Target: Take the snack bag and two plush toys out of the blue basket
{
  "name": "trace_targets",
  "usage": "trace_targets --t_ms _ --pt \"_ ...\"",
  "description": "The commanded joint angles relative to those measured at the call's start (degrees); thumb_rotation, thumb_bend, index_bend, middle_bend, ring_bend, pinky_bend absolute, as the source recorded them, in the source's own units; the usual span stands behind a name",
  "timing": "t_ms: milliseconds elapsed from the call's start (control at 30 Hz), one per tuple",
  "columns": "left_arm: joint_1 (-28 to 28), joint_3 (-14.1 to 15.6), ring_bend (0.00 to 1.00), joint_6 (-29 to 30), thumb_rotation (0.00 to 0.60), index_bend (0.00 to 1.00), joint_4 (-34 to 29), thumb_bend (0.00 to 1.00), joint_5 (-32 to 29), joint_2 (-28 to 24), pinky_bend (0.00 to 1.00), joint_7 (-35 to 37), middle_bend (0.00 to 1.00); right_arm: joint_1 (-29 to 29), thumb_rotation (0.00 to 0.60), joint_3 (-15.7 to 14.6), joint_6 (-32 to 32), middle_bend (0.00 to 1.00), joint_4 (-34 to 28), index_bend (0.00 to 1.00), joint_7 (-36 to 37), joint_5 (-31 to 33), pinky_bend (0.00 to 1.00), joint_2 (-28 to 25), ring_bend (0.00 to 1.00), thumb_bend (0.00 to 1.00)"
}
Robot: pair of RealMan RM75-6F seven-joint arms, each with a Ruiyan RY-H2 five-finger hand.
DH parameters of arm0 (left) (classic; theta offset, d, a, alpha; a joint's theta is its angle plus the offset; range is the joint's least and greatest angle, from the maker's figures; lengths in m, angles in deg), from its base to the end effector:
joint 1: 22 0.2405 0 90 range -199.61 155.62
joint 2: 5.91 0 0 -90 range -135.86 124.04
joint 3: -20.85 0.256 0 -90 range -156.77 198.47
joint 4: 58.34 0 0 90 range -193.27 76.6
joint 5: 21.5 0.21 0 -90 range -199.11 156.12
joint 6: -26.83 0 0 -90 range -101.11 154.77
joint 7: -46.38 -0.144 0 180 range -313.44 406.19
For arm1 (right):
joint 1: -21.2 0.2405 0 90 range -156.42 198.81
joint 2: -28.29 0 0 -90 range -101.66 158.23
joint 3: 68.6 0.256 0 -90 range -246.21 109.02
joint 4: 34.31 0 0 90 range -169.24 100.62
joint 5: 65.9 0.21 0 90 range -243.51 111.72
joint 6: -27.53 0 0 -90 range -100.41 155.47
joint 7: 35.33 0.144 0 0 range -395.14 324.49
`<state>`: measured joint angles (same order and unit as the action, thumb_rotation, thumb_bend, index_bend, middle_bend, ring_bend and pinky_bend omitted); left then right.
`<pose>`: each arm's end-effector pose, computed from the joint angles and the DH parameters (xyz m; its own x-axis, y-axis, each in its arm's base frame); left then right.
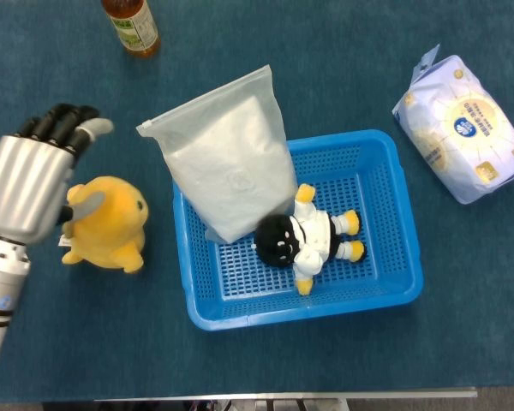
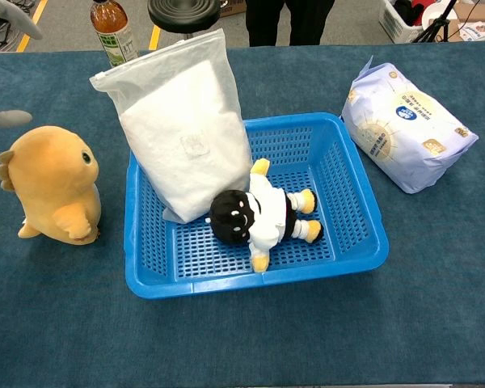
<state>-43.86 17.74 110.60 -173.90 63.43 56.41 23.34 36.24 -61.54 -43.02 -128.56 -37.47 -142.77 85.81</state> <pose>-0.1692 0.2335 0.1415 0.4171 -0.0810 0.9052 0.8547 -0.3036 -0.4210 -0.3009 -0.2498 0.1807 0.4703 -0.0961 0.8772 -0.8821 -0.0209 0.4706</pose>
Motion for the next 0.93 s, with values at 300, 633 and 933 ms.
trace_targets --t_ms 300,633,933 --pt "6.3 -0.6 0.32 4.2 0.600 0.39 9.8 0.01 -1.3 3.3 0.46 3.1 0.41 -3.8 0.600 -3.8 -1.8 0.17 -15.0 0.02 -9.4 1.2 0.52 -8.3 0.16 0.00" --pt "8.2 -0.4 0.32 4.2 0.600 0.39 11.6 0.01 -1.8 3.0 0.46 3.4 0.41 -5.5 0.600 -6.0 -2.1 0.17 -21.5 0.02 -14.7 3.0 0.52 -12.0 0.16 0.00" --pt "9.2 -0.4 0.32 3.3 0.600 0.40 11.3 0.01 -2.5 2.2 0.46 3.5 0.41 -4.7 0.600 -5.4 -0.7 0.17 -21.3 0.02 -14.6 5.7 0.52 -11.6 0.16 0.00"
